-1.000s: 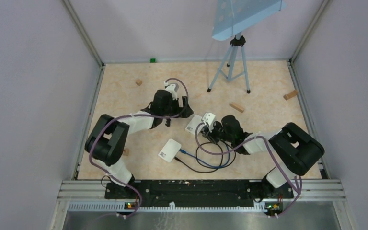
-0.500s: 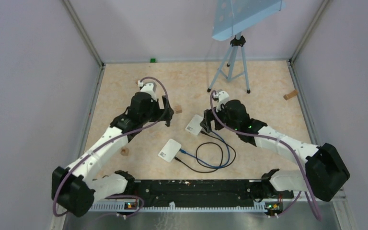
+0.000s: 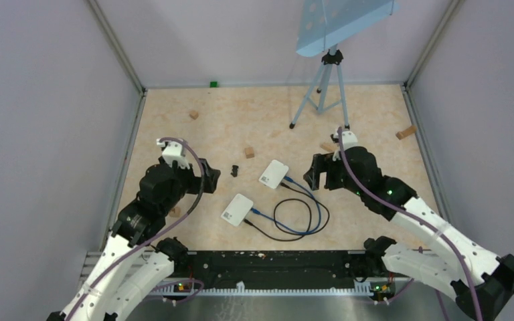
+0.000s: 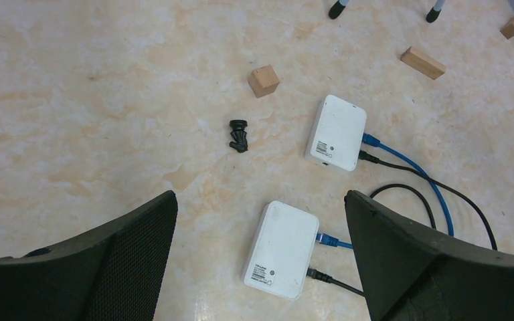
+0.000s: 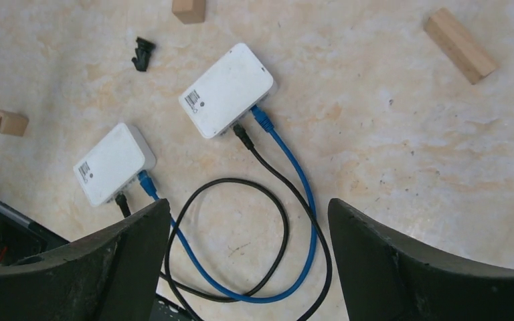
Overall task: Insert the plug into the switch port
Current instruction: Reset both arms
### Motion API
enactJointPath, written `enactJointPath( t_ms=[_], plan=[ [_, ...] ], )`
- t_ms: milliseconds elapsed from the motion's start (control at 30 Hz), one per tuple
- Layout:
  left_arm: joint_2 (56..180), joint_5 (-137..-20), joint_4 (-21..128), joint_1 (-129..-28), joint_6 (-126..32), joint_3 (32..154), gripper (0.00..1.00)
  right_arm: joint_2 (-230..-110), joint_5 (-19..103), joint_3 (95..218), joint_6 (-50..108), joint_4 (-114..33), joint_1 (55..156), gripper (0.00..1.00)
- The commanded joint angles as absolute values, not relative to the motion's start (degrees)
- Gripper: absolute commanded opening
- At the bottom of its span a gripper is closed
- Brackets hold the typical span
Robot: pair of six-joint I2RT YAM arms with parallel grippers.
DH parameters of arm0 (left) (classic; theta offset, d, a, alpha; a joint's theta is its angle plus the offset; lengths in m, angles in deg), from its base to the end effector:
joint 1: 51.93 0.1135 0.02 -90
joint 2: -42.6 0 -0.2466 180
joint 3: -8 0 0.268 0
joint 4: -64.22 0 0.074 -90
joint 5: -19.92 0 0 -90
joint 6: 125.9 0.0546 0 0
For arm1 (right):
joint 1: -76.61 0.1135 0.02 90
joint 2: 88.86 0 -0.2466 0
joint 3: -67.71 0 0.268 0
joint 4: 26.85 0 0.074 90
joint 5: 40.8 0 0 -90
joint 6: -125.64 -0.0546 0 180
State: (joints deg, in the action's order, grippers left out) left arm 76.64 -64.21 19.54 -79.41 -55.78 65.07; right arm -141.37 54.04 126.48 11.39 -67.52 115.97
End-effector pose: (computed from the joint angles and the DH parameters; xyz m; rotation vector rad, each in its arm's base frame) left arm 0.1636 -0.0788 0.3090 0.0622 1.9720 -0.4451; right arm 0.1902 0.1501 0.2658 -0.2428 2.2070 0.5370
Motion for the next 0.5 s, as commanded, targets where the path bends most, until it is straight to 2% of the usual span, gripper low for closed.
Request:
enactJointPath(
  t_ms=[0, 300, 467],
  plan=[
    [73.3, -65.7, 21.1, -79.5, -52.5, 62.8, 0.99, -135.6, 60.3, 125.7, 10.2, -71.3, 116.0, 0.85],
    [73.1, -63.3, 20.9, -79.5, -51.4, 62.5, 0.99, -128.7, 63.1, 122.0, 10.0, -71.8, 116.0, 0.86],
    [72.7, -62.9, 20.9, -79.5, -51.5, 62.3, 0.99, -124.7, 64.5, 120.4, 9.4, -71.0, 116.0, 0.9]
  ],
)
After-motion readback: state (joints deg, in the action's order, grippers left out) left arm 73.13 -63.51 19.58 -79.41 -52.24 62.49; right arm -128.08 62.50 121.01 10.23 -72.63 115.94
